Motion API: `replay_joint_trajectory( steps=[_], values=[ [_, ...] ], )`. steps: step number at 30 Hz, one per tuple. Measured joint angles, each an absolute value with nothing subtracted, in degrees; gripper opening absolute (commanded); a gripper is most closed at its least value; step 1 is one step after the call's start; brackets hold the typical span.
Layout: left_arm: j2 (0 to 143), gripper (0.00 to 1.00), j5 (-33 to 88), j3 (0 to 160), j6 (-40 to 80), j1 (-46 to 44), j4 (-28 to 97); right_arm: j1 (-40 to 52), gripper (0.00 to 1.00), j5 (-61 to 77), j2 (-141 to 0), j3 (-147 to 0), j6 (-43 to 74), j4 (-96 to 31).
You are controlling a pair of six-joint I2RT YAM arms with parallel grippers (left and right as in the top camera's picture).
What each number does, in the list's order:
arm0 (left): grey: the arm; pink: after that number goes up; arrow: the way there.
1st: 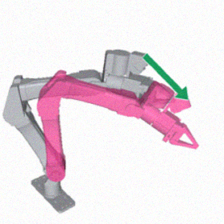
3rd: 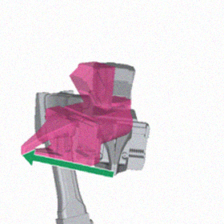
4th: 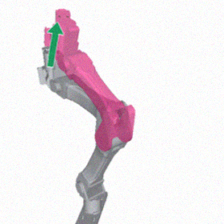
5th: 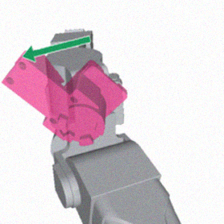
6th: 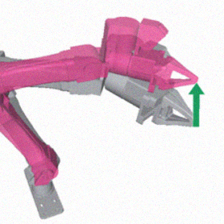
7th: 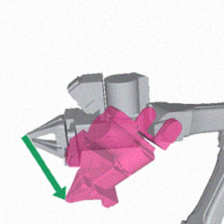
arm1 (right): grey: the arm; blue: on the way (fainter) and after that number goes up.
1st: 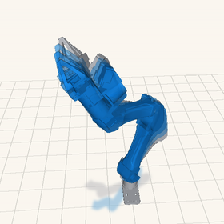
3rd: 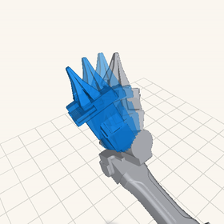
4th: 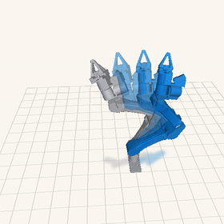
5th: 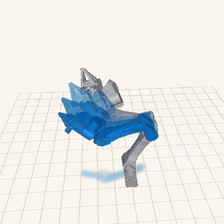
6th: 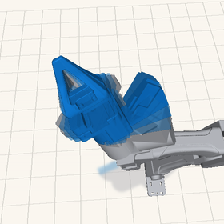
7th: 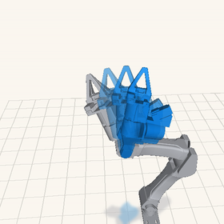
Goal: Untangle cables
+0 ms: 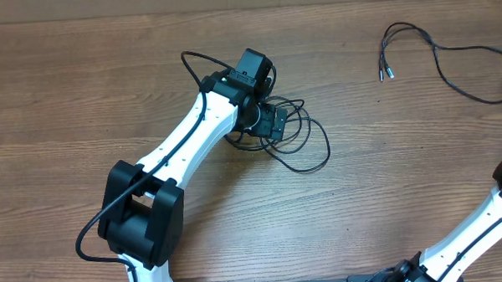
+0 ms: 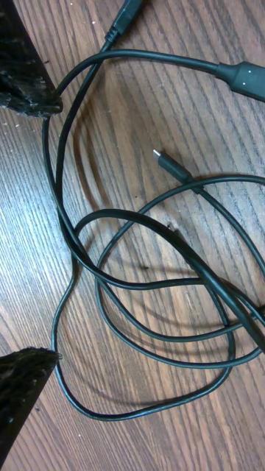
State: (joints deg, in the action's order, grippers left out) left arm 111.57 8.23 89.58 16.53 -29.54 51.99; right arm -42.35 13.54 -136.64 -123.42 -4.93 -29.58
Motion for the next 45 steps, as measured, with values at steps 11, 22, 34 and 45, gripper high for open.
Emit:
replay_joint_trajectory(
  steps=[11, 22, 34, 45],
  values=[
    [111.6, 1.00, 8.2, 89.6, 16.5, -29.5, 52.0, -41.9, 1.00, 21.9, -136.6, -123.5, -2.4, -43.4],
    [111.6, 1.00, 8.2, 89.6, 16.5, -29.5, 51.9, -38.1, 1.00, 23.3, -136.6, -123.4, -8.6, -68.6],
    [111.6, 1.00, 8.2, 89.6, 16.5, -29.5, 51.9, -29.9, 1.00, 9.9, -136.6, -123.4, -8.3, -74.1],
    [111.6, 1.00, 8.4, 89.6, 16.5, -29.5, 51.9, -27.4, 1.00, 4.4, -136.6, -113.7, -5.8, -65.2]
  ],
)
